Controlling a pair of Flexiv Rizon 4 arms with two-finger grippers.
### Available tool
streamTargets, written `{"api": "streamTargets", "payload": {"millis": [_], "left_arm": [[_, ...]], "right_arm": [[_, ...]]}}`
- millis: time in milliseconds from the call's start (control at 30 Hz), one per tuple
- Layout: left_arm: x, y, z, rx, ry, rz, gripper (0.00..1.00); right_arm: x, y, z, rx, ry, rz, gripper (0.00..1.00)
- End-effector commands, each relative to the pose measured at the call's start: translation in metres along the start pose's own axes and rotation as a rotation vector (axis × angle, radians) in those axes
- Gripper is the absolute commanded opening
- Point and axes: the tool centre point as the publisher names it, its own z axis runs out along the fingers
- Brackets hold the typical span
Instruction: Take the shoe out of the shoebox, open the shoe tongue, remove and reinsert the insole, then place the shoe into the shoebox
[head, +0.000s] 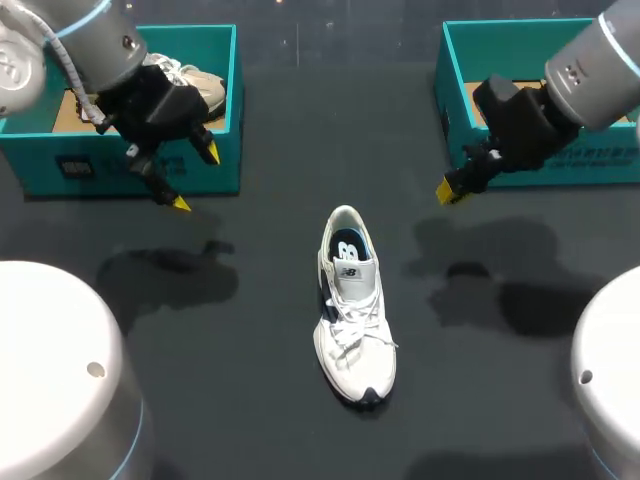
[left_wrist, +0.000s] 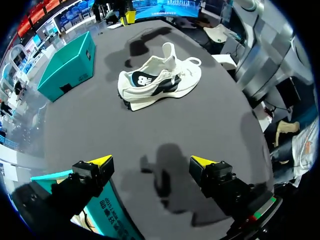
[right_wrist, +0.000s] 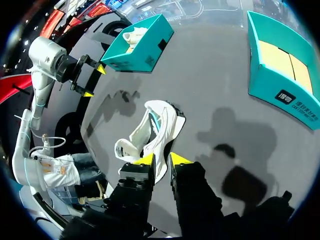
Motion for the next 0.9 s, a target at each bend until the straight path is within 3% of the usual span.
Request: {"api": "streamTargets", "payload": {"millis": [33, 233, 667, 700, 800, 900], "left_arm": [[0.002, 0.015, -0.023, 0.021, 0.057, 0.08, 1.0], [0.002, 0.015, -0.023, 0.021, 0.057, 0.08, 1.0], [0.002, 0.015, -0.023, 0.021, 0.057, 0.08, 1.0], [0.002, 0.015, -0.023, 0.021, 0.057, 0.08, 1.0], [0.002, 0.015, -0.023, 0.021, 0.057, 0.08, 1.0], [0.002, 0.015, -0.023, 0.021, 0.057, 0.08, 1.0]], "right_arm": [[0.024, 0.0, 0.004, 0.012, -0.22, 0.014, 0.0], [0.064, 0.006, 0.019, 0.027, -0.351, 0.061, 0.0], [0.064, 0.006, 0.019, 0.027, -0.351, 0.061, 0.0], [0.071, 0.009, 0.026, 0.013, -0.363, 0.057, 0.0], [0.095, 0.016, 0.042, 0.022, -0.493, 0.082, 0.0], [0.105, 0.021, 0.054, 0.024, -0.582, 0.079, 0.0]]}}
